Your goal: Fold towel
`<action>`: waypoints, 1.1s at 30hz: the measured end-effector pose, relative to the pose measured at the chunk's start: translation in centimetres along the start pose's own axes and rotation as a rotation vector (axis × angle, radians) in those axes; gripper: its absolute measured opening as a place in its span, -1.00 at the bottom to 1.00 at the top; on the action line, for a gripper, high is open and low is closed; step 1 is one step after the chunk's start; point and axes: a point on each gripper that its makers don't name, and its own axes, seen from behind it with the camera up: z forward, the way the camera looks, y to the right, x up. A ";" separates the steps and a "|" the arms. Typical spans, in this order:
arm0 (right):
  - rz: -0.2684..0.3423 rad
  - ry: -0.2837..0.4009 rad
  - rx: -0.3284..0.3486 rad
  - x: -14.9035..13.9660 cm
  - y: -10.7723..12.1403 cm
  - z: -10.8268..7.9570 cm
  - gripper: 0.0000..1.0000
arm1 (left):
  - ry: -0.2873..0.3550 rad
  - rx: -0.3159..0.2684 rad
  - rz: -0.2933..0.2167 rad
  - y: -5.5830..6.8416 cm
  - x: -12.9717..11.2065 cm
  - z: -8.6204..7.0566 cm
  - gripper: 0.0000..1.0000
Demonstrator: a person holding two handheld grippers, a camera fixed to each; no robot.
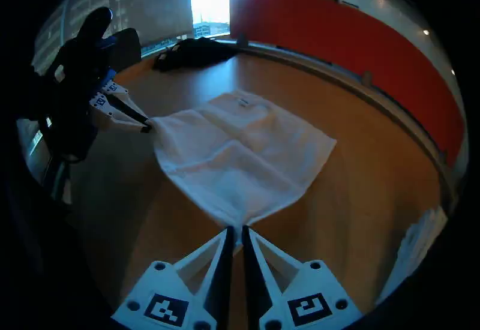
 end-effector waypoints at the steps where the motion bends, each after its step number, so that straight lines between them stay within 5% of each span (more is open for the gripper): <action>1: -0.002 0.005 0.001 0.2 0.0 -0.1 -0.79 | 0.005 0.001 -0.006 0.0 0.3 -0.2 -0.73; 15: -0.016 0.054 0.002 2.7 0.3 -1.6 -0.80 | 0.013 0.007 -0.051 0.4 1.9 -1.9 -0.73; 33: 0.018 0.130 0.017 6.3 -0.4 -6.9 -0.80 | 0.018 -0.019 -0.123 1.7 4.2 -6.6 -0.73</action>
